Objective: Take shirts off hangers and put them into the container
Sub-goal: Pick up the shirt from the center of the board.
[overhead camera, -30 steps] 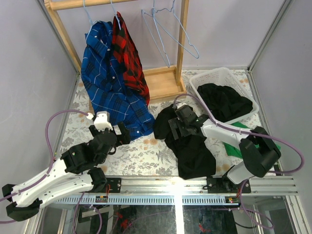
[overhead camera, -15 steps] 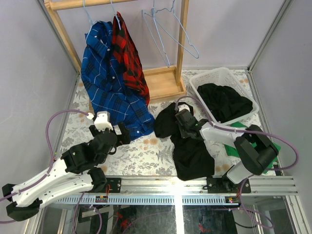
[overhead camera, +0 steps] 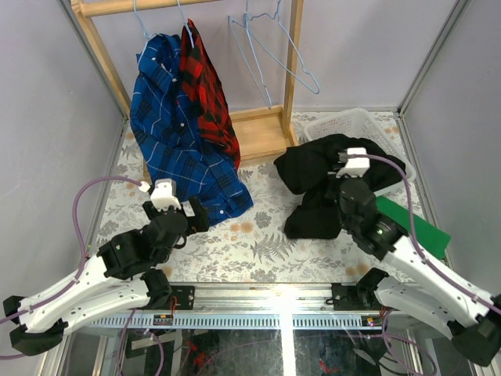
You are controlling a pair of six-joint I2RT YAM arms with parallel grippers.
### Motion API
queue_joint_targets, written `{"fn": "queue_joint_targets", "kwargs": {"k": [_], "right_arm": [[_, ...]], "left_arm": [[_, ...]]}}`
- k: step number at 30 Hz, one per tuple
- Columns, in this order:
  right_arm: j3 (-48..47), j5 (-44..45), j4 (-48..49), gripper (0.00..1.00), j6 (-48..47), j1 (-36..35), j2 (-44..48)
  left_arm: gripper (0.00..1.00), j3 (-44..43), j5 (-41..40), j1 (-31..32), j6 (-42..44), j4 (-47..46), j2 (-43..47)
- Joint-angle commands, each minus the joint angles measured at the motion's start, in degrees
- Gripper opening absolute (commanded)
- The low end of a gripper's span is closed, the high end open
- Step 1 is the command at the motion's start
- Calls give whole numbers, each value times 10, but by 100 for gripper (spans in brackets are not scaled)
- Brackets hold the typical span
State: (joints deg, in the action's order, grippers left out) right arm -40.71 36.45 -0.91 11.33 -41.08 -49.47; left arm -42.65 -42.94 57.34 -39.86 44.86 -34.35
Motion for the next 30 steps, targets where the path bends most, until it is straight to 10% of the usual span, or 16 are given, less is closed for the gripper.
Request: {"fn": "queue_joint_targets", "kwargs": {"k": [1, 9, 30], "right_arm": [[12, 115, 67, 0, -55, 2, 78], [-35, 188, 26, 0, -51, 26, 88], [-525, -250, -210, 0, 21, 399, -263]], "left_arm": [[100, -6, -16, 1, -6, 0, 3], [100, -8, -10, 1, -2, 1, 4], [100, -7, -13, 1, -1, 5, 24]]}}
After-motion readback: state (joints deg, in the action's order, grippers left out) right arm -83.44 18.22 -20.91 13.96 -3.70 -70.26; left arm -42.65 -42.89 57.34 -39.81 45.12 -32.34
